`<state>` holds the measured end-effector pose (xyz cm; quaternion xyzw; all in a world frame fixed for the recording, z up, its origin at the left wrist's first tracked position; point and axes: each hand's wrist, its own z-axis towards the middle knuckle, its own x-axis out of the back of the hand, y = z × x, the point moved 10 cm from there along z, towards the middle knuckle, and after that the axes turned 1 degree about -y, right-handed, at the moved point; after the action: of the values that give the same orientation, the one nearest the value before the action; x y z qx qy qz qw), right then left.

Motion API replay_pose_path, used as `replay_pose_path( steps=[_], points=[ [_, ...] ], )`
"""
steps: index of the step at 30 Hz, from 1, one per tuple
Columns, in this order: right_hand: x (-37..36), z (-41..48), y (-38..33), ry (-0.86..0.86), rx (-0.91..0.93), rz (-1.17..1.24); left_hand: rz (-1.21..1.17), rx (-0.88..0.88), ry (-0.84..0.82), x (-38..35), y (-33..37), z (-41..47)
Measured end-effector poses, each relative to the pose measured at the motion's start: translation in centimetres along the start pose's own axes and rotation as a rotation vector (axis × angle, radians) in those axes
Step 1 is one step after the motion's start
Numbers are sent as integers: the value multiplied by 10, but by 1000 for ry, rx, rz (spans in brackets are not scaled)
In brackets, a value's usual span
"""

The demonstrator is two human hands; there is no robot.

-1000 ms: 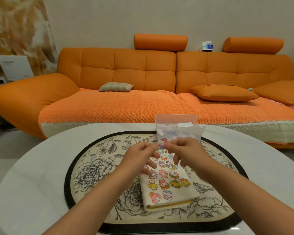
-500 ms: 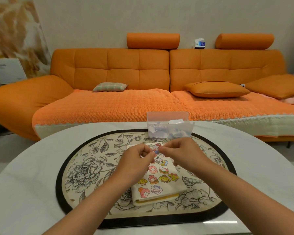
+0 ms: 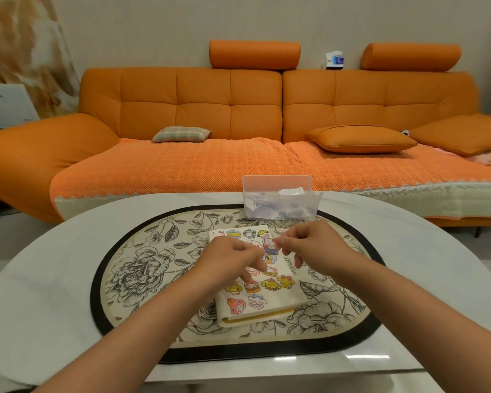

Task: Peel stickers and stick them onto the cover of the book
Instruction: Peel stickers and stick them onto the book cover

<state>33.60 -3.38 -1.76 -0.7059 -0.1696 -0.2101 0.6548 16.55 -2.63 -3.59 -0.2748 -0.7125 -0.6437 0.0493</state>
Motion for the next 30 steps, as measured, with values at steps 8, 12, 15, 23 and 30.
replay_pose_path(
  steps=[8,12,15,23,30],
  points=[
    [-12,-16,19,-138,-116,25,398,-191,176,17,1,5],
    [-33,-31,36,-347,-221,-48,612,-383,99,-6,-4,8],
    [-37,-32,42,-333,-232,-61,708,-416,63,-16,-11,11],
    [-42,-34,50,-329,-273,-53,735,-456,66,-19,-13,10],
    [-43,-32,49,-305,-255,-98,746,-464,52,-21,-15,9]
  ],
)
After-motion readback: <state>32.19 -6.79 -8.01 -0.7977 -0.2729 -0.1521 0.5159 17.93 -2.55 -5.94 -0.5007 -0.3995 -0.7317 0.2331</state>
